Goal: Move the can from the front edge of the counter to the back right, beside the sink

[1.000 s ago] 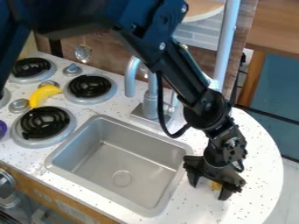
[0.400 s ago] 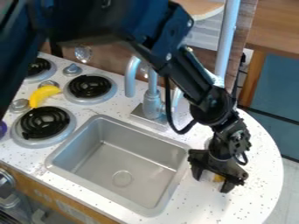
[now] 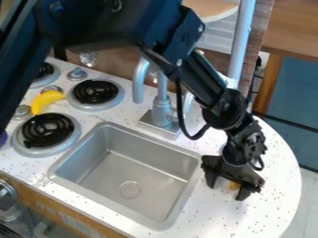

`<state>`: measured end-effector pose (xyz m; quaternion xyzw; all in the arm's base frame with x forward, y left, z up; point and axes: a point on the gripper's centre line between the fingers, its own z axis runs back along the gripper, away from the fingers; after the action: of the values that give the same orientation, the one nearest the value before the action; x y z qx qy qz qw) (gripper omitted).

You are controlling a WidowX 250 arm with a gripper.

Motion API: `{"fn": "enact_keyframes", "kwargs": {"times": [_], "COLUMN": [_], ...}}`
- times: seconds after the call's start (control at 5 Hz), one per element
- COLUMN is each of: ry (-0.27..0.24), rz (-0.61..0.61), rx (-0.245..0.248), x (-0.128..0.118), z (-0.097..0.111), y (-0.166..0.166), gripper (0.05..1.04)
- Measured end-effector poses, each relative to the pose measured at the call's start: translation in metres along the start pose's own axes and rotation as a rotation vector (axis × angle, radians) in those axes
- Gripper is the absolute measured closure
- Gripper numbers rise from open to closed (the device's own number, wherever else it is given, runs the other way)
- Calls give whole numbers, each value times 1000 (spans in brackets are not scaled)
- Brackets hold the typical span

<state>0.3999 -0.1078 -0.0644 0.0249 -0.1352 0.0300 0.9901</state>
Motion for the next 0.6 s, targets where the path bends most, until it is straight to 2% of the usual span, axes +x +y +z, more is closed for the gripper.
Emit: {"fn": "enact_keyframes", "kwargs": {"times": [0.2,0.4,0.6], "ry": [30,-27,-29], "rz": [-46,-97,-127], "rx": [-74,-170,-194], "x": [-31,-48,-71], "z": [11,52,80], "y": [4,3,10], "gripper": [84,84,84]}}
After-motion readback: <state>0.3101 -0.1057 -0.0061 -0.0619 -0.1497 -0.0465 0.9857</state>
